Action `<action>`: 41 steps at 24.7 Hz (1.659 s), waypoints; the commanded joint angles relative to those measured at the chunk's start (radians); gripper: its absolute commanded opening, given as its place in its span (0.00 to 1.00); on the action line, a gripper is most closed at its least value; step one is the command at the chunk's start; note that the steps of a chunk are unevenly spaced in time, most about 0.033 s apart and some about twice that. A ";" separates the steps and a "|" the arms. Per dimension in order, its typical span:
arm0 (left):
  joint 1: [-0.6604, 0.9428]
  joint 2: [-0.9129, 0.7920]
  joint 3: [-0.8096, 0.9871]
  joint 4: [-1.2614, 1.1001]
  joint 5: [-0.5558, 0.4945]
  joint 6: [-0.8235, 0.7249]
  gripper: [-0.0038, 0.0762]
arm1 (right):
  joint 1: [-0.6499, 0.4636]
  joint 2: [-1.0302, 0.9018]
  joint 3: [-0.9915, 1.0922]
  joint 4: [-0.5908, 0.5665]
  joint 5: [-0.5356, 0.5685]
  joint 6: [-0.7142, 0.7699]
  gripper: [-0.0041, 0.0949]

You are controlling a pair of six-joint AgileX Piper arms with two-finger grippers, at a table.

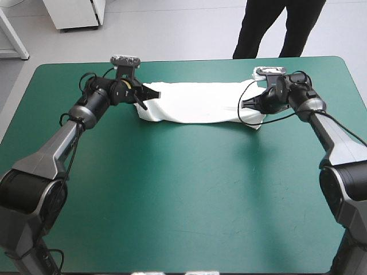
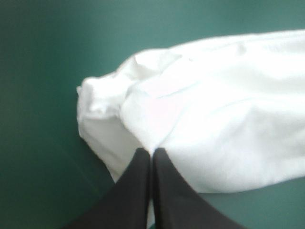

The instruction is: Fold the cloth

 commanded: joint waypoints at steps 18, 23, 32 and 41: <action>-0.150 -0.519 0.849 0.011 -0.188 -0.214 0.04 | 0.034 -0.537 0.746 0.045 -0.163 0.003 0.02; -0.159 -0.555 0.899 0.012 -0.171 -0.214 0.04 | 0.034 -0.569 0.820 0.072 -0.154 -0.001 0.02; -0.157 -0.556 0.779 -0.069 0.164 -0.230 0.69 | 0.034 -0.580 0.717 0.098 0.064 -0.048 0.68; -0.157 -0.674 0.563 0.008 0.307 -0.187 0.72 | 0.034 -0.700 0.496 0.031 0.182 -0.007 0.70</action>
